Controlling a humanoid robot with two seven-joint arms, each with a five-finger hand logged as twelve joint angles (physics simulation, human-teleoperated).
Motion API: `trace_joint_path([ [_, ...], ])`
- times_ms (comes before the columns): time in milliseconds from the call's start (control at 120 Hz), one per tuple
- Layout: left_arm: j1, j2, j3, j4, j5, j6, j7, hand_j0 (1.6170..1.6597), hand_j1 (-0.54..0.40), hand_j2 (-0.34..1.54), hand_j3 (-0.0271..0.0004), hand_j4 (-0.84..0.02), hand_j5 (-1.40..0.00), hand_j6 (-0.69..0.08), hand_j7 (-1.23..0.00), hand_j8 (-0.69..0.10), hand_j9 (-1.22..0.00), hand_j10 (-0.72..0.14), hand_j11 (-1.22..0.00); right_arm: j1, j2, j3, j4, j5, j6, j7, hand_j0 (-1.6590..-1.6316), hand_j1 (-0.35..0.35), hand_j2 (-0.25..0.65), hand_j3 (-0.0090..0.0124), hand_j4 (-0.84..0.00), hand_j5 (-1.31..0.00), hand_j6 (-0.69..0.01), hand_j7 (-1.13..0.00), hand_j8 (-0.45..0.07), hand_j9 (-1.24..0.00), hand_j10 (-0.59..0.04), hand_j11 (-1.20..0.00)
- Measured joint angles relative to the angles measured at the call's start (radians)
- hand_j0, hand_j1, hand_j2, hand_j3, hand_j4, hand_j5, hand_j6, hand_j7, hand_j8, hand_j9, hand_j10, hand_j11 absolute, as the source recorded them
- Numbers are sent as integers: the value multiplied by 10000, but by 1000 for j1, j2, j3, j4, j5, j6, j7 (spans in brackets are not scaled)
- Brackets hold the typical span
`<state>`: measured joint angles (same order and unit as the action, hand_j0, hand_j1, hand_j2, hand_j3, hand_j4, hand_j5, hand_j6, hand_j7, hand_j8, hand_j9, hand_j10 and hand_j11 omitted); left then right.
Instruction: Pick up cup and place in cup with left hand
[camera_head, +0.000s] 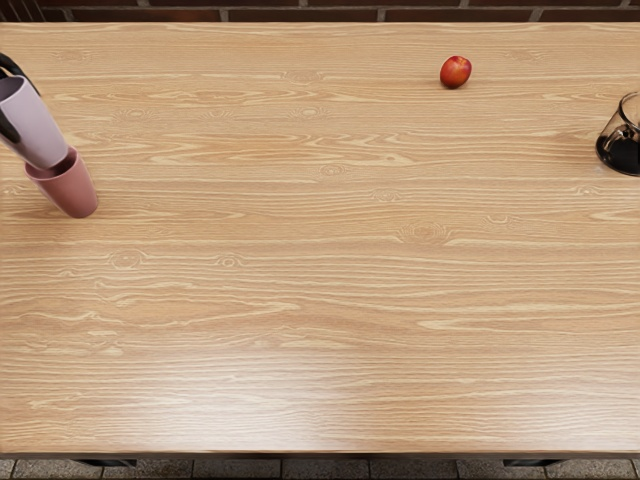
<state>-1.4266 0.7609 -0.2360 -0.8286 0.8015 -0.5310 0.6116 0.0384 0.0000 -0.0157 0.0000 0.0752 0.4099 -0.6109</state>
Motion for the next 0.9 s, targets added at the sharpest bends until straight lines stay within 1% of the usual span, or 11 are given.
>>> trace_joint_path([
  [317, -3, -8, 23, 29, 2, 1, 0, 16516, -1189, 289, 0, -3328, -8822, -1786, -8706, -2018, -8815, -4512, -8440, 0, 0, -1, 0, 0, 0, 0, -16581, -3491, 1, 0, -2, 0, -4, 0, -4, 0, -2, 0],
  [525, -2, -17, 27, 41, 2, 3, 0, 16510, -1266, 386, 0, -3182, -9119, -1578, -9023, -1858, -9094, -4361, -8695, 0, 0, -1, 0, 0, -2, 0, -16581, -3491, 1, 0, -2, 0, -4, 0, -3, 0, -2, 0],
  [692, -2, -37, 28, 47, 1, 13, 0, 16500, -1493, 786, 0, -2818, -9489, -1294, -9205, -1579, -9326, -4179, -9033, 0, 0, -1, 0, 0, -2, 0, -16581, -3491, 1, 0, -3, -1, -5, 0, -4, 0, -2, 0],
  [775, -2, -69, 29, 58, 5, 18, 0, 16496, -1948, 1589, 0, -2429, -9723, -968, -9308, -1314, -9405, -3946, -9141, 0, 0, -1, 0, 0, -2, 0, -16581, -3491, 1, 0, -3, -1, -5, 0, -4, 0, -3, 0],
  [808, -2, -70, 31, 65, 5, 19, 0, 16494, -1916, 1461, 0, -2302, -9833, -858, -9326, -1376, -9399, -3957, -9192, 0, 0, -1, 0, -1, -2, 0, -16581, -3491, 1, 0, -3, -1, -6, 0, -5, 0, -3, 0],
  [900, -7, -68, 34, 76, 9, 22, 0, 16493, -1934, 1416, 0, -2309, -9953, -937, -9429, -1482, -9410, -4014, -9252, 0, 0, -1, 0, 0, -2, 0, -16581, -3491, 1, 0, -3, -1, -5, 0, -4, 0, -3, 0],
])
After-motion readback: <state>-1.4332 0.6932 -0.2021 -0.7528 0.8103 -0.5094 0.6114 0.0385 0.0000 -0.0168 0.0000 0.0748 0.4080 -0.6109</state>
